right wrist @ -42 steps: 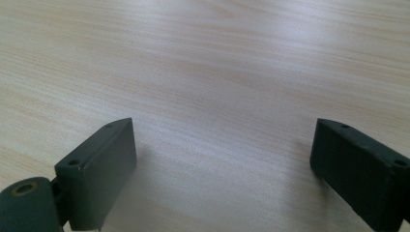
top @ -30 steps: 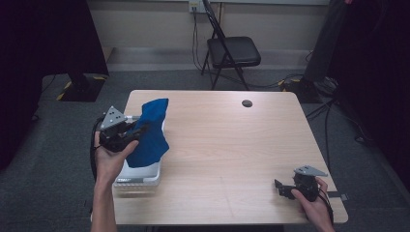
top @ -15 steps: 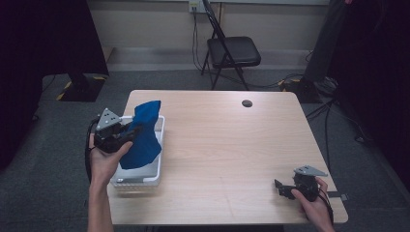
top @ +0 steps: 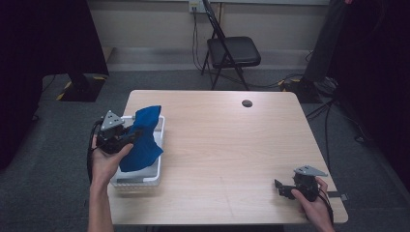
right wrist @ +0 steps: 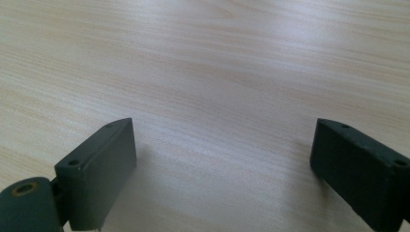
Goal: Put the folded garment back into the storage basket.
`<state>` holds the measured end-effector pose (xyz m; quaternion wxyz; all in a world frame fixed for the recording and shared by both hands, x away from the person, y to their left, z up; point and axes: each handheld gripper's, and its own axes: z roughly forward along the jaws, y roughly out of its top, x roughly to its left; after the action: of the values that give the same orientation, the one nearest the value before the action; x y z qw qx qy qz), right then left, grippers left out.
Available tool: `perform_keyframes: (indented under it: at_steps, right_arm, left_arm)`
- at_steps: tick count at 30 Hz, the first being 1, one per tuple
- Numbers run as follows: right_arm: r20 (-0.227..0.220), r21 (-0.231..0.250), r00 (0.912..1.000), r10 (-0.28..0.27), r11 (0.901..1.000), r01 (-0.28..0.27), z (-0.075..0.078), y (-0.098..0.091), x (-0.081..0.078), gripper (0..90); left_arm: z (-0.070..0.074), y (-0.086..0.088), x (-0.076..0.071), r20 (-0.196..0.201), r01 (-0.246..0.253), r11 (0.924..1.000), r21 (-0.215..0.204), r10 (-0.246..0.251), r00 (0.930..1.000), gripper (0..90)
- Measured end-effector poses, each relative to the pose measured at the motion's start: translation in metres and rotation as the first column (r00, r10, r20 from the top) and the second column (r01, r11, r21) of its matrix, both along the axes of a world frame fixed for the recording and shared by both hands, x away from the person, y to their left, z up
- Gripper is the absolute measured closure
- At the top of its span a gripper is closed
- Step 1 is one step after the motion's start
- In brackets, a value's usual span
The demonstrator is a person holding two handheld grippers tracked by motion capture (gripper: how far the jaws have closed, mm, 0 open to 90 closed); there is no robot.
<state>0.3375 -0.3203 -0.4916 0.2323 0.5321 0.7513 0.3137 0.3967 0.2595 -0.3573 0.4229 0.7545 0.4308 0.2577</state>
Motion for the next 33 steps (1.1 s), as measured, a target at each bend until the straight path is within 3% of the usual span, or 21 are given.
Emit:
perform_keyframes:
  at_steps: [22, 33]
  right_arm:
    - [0.000, 0.001, 1.0000, -0.001, 1.0000, 0.001, 0.000, 0.000, 0.000, 8.0]
    - [0.000, 0.001, 1.0000, -0.001, 1.0000, 0.001, 0.000, 0.000, 0.000, 8.0]
  left_arm:
    - [-0.028, 0.004, 0.015, -0.083, -0.027, 0.9989, 0.039, 0.031, 0.9961, 74.4]
    - [-0.044, 0.001, 0.028, -0.137, -0.033, 0.9961, 0.082, 0.044, 0.9896, 74.4]
